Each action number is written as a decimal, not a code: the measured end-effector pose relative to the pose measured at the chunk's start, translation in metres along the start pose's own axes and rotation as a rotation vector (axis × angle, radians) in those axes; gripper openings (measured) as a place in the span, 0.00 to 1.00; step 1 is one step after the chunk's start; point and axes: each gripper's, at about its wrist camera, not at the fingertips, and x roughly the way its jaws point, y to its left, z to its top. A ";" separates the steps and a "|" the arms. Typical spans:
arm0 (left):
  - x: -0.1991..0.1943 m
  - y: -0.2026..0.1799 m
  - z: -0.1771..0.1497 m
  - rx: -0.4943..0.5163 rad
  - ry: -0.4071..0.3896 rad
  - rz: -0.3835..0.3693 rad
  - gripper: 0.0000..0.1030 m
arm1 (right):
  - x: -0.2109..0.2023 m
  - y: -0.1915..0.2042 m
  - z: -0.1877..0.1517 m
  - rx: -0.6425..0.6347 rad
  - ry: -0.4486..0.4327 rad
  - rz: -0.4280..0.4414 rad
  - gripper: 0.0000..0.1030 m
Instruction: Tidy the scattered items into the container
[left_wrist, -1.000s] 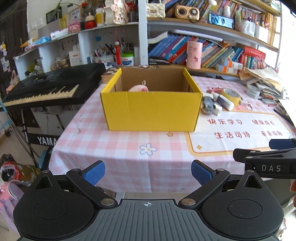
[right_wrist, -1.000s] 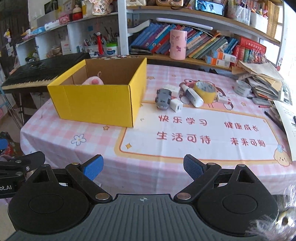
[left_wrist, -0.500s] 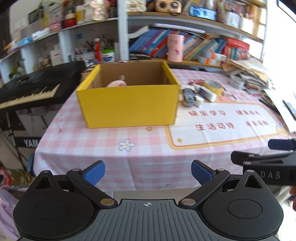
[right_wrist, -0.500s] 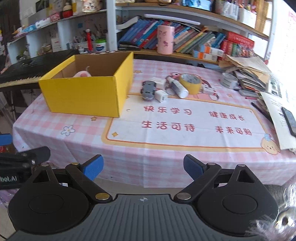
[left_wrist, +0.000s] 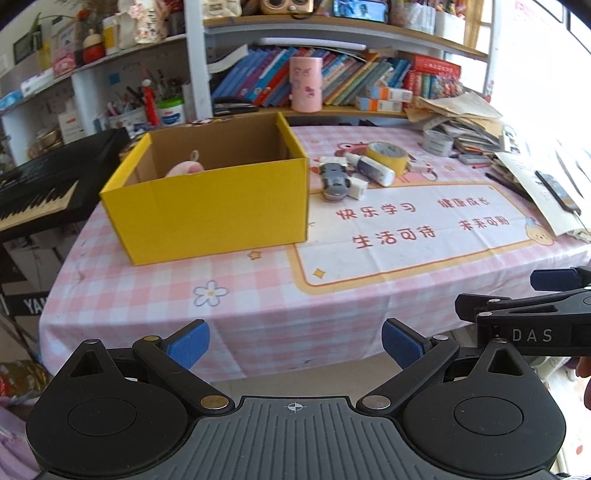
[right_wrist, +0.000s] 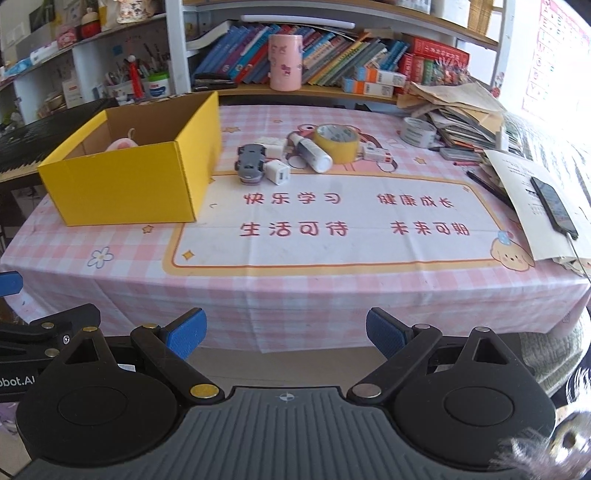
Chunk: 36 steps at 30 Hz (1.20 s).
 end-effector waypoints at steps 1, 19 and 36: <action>0.002 -0.001 0.001 0.004 0.000 -0.005 0.98 | 0.001 -0.002 0.000 0.004 0.003 -0.005 0.91; 0.038 -0.030 0.033 0.048 0.012 -0.043 0.98 | 0.022 -0.030 0.021 0.013 0.007 -0.047 0.91; 0.101 -0.087 0.082 0.050 0.049 -0.075 0.98 | 0.070 -0.103 0.059 0.052 0.036 -0.030 0.88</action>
